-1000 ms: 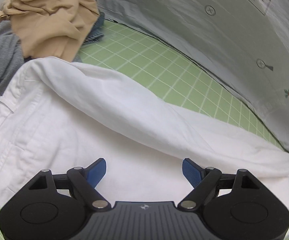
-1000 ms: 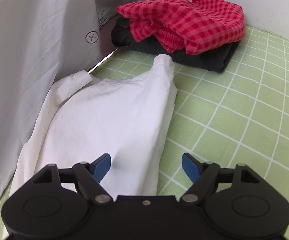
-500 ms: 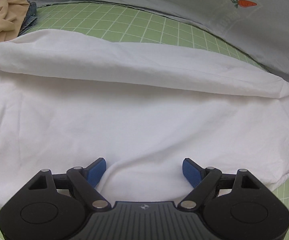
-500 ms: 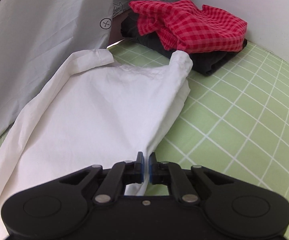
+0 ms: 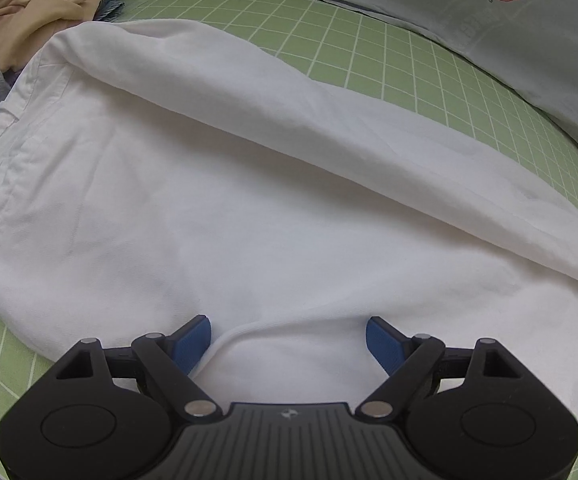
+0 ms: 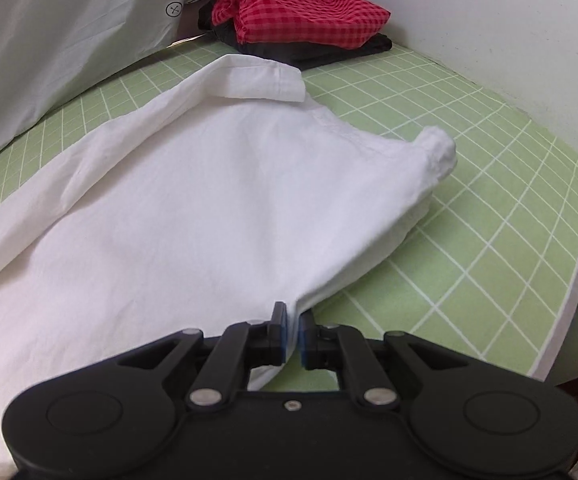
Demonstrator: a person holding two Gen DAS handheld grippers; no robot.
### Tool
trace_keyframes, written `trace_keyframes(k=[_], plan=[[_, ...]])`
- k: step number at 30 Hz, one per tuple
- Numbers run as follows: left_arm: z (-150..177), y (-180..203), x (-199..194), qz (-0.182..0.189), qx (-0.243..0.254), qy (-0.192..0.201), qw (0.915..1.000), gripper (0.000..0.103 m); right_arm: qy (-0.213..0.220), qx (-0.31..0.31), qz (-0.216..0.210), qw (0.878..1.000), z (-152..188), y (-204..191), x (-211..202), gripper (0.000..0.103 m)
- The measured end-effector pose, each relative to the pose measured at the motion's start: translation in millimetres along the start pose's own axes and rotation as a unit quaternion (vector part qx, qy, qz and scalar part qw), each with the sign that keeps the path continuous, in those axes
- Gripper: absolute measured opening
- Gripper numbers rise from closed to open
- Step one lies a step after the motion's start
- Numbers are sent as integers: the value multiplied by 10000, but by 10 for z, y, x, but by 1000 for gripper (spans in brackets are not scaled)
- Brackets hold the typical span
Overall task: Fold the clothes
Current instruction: 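Open both grippers and smooth the folded shirt flat on the mat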
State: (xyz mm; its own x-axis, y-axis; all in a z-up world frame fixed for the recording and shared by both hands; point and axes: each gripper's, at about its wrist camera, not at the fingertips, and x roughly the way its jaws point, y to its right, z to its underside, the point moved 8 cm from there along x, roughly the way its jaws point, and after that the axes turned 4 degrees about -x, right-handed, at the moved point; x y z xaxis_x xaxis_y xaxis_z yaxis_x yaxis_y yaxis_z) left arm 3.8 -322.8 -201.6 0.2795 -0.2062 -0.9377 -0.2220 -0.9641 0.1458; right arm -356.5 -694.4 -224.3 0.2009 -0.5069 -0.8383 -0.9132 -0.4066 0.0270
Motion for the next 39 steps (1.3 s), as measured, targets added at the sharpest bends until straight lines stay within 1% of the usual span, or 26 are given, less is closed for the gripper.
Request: trace_keyframes(k=[3, 4, 5, 6, 8, 9, 11, 12, 13, 14, 15, 18, 21, 23, 26, 29, 33, 35, 37, 39], plan=[[-25, 55, 15, -97, 78, -7, 9999, 87, -11, -177, 37, 9998, -45, -36, -37, 8], [-26, 64, 14, -100, 82, 17, 9999, 87, 41, -247, 75, 9997, -80, -63, -66, 12], [-45, 96, 31, -104, 74, 41, 9999, 87, 127, -338, 164, 9992, -119, -90, -101, 21], [-47, 96, 29, -106, 60, 68, 9999, 87, 230, -432, 288, 9984, -163, -116, -128, 26], [-58, 98, 22, -113, 36, 129, 9998, 87, 539, -694, 583, 9944, -277, -160, -203, 49], [-80, 102, 1, -123, 22, 190, 9997, 87, 711, -838, 731, 9912, -343, -189, -239, 55], [-124, 110, -41, -143, -4, 310, 9994, 87, 1096, -1192, 1020, 9815, -489, -275, -327, 75], [-155, 132, -33, -164, 50, 339, 9993, 87, 1253, -1338, 1104, 9768, -555, -330, -358, 78], [-187, 155, -25, -184, 103, 367, 9991, 87, 1318, -1452, 1056, 9749, -599, -392, -356, 82], [-219, 177, -17, -204, 157, 396, 9989, 87, 1374, -1563, 995, 9730, -642, -454, -352, 83], [-251, 200, -9, -225, 211, 425, 9986, 87, 1312, -1642, 767, 9746, -671, -551, -295, 83], [-346, 268, 16, -285, 373, 507, 9976, 87, 958, -1734, 284, 9798, -659, -795, -51, 83], [-351, 328, 146, -326, 517, 420, 9972, 87, 628, -1852, -61, 9807, -624, -1046, 186, 83], [-411, 377, 212, -363, 561, 417, 9969, 87, 495, -1885, -198, 9806, -633, -1178, 309, 83], [-508, 427, 299, -403, 617, 428, 9964, 87, 441, -2036, -302, 9776, -758, -1349, 502, 83], [-723, 488, 376, -345, 676, 578, 9954, 87, 512, -2161, -442, 9740, -1017, -1510, 675, 83], [-1144, 550, 476, -302, 808, 960, 9916, 87, 709, -2146, -554, 9725, -1492, -1668, 951, 84], [-1355, 610, 584, -362, 696, 1086, 9910, 87, 761, -2060, -598, 9737, -1740, -1741, 1123, 85], [-1528, 652, 729, -399, 517, 1061, 9922, 87, 714, -2066, -621, 9738, -1902, -1805, 1277, 88], [-1628, 668, 821, -494, 368, 1027, 9928, 87, 810, -2183, -612, 9706, -2020, -1813, 1353, 88]])
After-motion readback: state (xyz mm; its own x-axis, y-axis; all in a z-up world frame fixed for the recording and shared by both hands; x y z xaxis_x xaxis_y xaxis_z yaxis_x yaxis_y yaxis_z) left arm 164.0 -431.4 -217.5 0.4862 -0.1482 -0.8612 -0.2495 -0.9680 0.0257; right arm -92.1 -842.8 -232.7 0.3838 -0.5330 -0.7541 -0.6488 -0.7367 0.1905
